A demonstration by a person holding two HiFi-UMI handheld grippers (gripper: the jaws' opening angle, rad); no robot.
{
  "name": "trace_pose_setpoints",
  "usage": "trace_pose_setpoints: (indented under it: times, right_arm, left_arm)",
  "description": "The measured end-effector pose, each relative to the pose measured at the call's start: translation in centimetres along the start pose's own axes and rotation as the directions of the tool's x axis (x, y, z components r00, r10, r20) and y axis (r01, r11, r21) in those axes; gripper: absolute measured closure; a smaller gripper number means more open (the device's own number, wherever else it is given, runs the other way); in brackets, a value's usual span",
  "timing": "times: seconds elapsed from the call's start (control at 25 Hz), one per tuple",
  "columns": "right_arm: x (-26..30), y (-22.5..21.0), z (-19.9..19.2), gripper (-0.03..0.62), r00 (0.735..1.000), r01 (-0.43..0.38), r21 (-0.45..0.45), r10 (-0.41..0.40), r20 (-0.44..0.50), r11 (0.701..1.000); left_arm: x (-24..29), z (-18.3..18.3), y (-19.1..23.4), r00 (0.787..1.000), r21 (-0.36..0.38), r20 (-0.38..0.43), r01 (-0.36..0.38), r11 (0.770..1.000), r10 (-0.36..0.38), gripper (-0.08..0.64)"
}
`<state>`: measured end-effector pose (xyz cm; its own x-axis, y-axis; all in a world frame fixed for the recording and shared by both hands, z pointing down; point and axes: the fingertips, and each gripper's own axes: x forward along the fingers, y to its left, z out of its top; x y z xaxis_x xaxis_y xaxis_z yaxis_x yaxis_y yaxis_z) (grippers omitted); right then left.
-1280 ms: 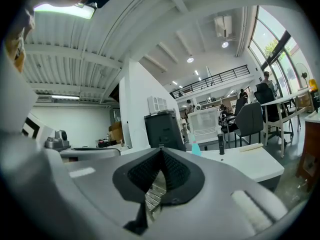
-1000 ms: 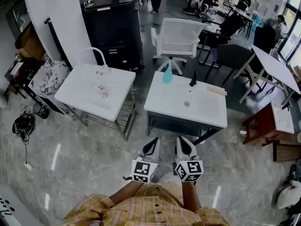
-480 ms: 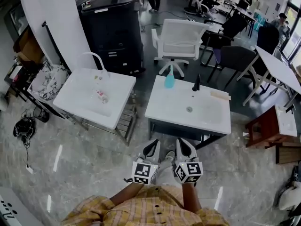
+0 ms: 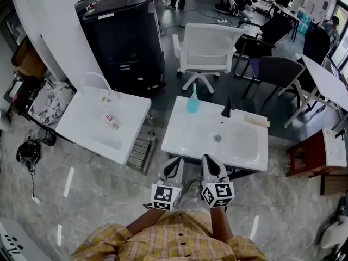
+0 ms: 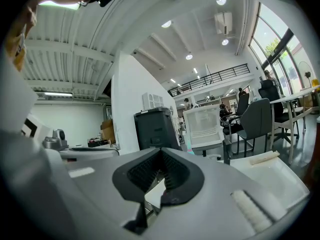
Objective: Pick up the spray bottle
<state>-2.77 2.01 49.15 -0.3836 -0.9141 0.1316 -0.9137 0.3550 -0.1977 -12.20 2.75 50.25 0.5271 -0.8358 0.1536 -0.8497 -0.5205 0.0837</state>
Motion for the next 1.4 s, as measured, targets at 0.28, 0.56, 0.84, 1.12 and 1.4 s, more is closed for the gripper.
trace_pose_setpoints:
  times: [0.28,0.56,0.84,1.12,1.4]
  right_arm:
    - [6.0,-5.2,2.6,0.591,0.999,-0.044,-0.012,0.044,-0.011,0.999]
    - [10.2,-10.0,4.3,0.591,0.997,-0.081,-0.011,0.081,-0.021,0.997]
    - [12.1,-13.5,4.4,0.591,0.993,-0.117,-0.017,0.117,-0.031,0.993]
    - [13.1,-15.2,4.2,0.591,0.990,-0.139,-0.026,0.138,-0.037,0.990]
    - [13.3,-15.4,3.1,0.591,0.989,-0.137,-0.010,0.137,-0.054,0.990]
  left_arm:
    - [8.0,1.6,1.9,0.998,-0.005,-0.007,-0.056,0.998,0.056,0.560]
    - [14.2,2.6,2.7,0.993,-0.005,-0.014,-0.118,0.993,0.118,0.560]
    - [18.2,2.7,2.4,0.986,-0.018,-0.021,-0.167,0.986,0.167,0.560]
    - [20.1,1.8,2.1,0.978,-0.006,-0.064,-0.199,0.980,0.198,0.560]
    - [21.0,1.2,1.6,0.980,0.003,-0.088,-0.178,0.984,0.178,0.560]
